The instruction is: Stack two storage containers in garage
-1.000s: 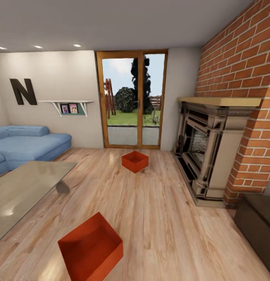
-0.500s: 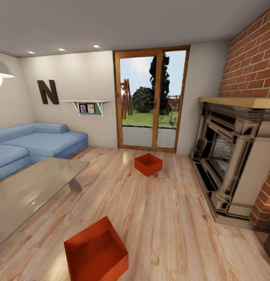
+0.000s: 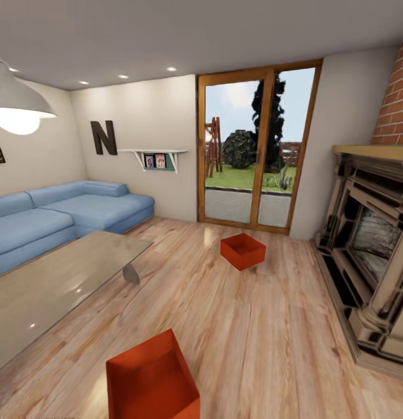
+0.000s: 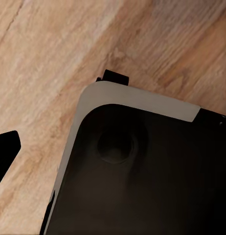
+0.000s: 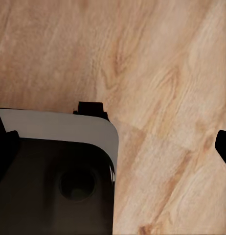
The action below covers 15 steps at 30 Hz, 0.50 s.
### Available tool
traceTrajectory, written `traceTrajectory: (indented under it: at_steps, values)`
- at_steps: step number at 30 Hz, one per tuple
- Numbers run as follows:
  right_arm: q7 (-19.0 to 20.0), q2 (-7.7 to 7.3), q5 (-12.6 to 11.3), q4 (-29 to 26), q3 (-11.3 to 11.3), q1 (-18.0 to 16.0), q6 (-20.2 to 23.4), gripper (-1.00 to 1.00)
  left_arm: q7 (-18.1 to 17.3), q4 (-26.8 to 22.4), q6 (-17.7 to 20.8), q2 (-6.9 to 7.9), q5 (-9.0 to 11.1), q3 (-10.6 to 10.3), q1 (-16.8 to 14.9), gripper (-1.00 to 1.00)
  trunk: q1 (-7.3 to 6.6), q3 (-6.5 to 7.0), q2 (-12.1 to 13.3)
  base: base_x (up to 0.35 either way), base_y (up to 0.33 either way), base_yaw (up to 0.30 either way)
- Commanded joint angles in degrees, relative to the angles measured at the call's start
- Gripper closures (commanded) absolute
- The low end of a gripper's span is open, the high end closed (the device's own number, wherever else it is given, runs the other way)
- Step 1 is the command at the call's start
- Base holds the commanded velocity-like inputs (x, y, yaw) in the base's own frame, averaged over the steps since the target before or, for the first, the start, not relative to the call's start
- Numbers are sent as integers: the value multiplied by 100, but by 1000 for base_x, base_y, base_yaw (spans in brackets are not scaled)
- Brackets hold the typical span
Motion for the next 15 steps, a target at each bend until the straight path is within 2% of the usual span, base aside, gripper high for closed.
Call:
traceTrajectory:
  at_steps: [1,6,15]
  values:
    - [-10,1,-29,17,45,-7,-30,-100,6,-18,23,-1,60,1,4,-100,2,-5,-3,197,-136,281]
    - [-10,1,-29,17,45,-7,-30,-100,6,-18,23,-1,60,2,4,-100,2,-5,-3,122,-83,281]
    - [-10,1,-29,19,45,-7,-26,-100,6,-18,23,7,60,2,4,-100,2,-5,-3,12,-8,281]
